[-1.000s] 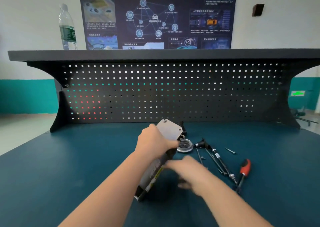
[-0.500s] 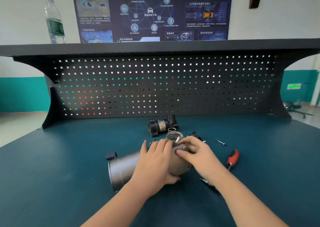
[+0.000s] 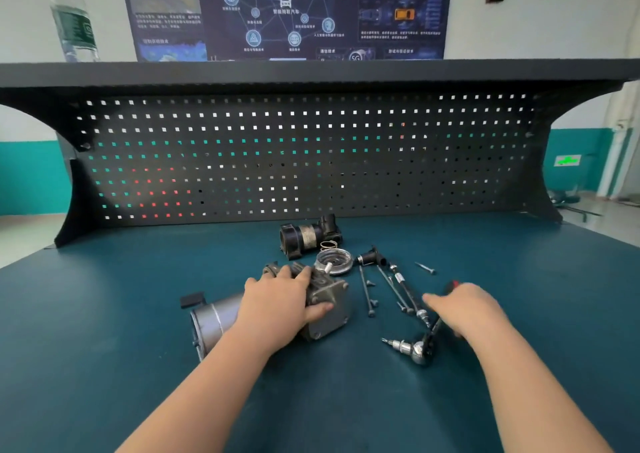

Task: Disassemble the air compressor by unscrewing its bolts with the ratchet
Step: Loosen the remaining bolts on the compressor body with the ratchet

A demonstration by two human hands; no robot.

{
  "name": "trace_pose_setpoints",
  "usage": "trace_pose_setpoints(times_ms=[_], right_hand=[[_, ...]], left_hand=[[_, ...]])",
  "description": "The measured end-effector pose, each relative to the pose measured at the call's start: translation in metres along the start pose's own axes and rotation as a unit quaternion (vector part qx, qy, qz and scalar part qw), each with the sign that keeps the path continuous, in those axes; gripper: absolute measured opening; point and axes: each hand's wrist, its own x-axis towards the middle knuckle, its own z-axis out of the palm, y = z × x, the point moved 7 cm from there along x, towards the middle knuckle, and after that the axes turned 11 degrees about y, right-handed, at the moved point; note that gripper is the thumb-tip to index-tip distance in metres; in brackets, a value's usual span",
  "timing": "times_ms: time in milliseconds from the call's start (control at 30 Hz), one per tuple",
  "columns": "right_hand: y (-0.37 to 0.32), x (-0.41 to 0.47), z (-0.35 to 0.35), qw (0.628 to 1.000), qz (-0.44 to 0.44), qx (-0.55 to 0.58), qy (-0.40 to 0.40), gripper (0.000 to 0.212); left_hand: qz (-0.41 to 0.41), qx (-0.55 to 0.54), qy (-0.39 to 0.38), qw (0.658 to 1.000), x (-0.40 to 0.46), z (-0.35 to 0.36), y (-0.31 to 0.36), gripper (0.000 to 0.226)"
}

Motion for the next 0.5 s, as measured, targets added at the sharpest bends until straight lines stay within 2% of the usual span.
trace_pose_setpoints(times_ms=[67, 167, 233, 300, 333, 367, 433, 467, 500], right_hand=[[0.004, -0.007, 0.017, 0.996, 0.008, -0.057, -0.072, 0.061], [-0.003, -0.007, 0.035, 0.998, -0.014, 0.038, -0.057, 0.068], [-0.006, -0.008, 0.036, 0.996, -0.018, 0.055, -0.071, 0.053], [0.0, -0.007, 0.034, 0.992, 0.018, 0.067, -0.106, 0.019], [0.002, -0.009, 0.029, 0.989, 0.041, 0.089, -0.109, 0.016], [0.002, -0.009, 0.022, 0.988, 0.053, 0.112, -0.093, 0.024], [-0.007, -0.006, 0.012, 0.983, 0.035, 0.171, -0.05, 0.029], [-0.014, -0.005, 0.009, 0.978, 0.011, 0.208, -0.027, 0.024], [-0.022, -0.005, 0.006, 0.966, -0.009, 0.26, -0.008, 0.017]], left_hand=[[-0.002, 0.0, 0.001, 1.0, 0.0, 0.001, 0.0, 0.078], [0.0, 0.003, 0.011, 1.0, -0.002, 0.0, 0.001, 0.078], [0.004, 0.004, 0.021, 1.0, -0.004, -0.001, 0.001, 0.078], [0.01, -0.005, 0.029, 1.0, -0.004, -0.002, 0.0, 0.079], [0.012, -0.007, 0.021, 1.0, -0.004, -0.002, 0.0, 0.079], [0.013, -0.009, 0.01, 1.0, -0.004, -0.002, -0.001, 0.08], [0.005, -0.002, -0.02, 1.0, -0.006, -0.003, -0.003, 0.08], [-0.001, 0.004, -0.019, 1.0, -0.008, -0.007, -0.001, 0.078], [-0.004, -0.015, 0.018, 1.0, -0.01, -0.015, 0.003, 0.073]])
